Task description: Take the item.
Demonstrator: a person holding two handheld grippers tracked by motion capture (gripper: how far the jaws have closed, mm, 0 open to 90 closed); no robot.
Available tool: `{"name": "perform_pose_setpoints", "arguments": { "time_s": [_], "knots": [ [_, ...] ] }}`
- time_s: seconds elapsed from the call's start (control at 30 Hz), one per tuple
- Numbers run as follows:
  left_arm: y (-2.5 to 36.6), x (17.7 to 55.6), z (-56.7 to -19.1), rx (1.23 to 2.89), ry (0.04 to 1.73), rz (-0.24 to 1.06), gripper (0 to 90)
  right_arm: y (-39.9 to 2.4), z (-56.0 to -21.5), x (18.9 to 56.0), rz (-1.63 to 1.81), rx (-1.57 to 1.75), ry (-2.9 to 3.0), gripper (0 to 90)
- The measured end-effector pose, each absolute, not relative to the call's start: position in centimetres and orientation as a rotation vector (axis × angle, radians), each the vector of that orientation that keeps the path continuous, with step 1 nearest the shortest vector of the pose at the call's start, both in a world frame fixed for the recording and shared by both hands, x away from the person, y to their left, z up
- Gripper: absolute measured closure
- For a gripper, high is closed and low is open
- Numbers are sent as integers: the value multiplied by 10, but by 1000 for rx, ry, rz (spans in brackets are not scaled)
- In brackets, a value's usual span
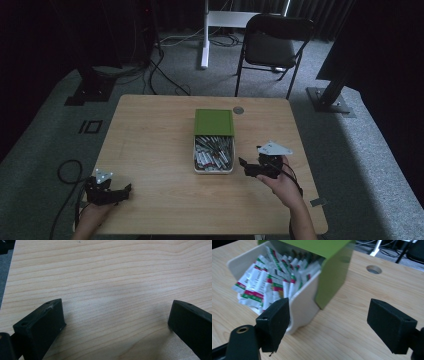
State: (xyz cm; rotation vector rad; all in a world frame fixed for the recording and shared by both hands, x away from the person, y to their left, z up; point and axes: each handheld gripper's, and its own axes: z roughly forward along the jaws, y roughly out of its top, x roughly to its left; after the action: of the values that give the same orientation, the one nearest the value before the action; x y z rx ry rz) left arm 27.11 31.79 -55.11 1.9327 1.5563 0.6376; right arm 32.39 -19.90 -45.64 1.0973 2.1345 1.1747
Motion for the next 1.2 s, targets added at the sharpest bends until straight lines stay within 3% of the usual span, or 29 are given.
{"name": "perform_pose_setpoints", "arguments": {
  "time_s": [0.47,0.63,0.77,1.2],
  "knots": [
    [318,271,-551,1933,1556,637,14,-162,-458,325,1207,1005,2194,252],
    [318,271,-551,1933,1556,637,14,-152,-459,326,1219,969,2204,455],
    [318,271,-551,1933,1556,637,14,-150,-460,326,1192,945,2188,505],
    [318,271,-551,1933,1556,637,14,-136,-459,322,1279,872,2224,534]
  ]
}}
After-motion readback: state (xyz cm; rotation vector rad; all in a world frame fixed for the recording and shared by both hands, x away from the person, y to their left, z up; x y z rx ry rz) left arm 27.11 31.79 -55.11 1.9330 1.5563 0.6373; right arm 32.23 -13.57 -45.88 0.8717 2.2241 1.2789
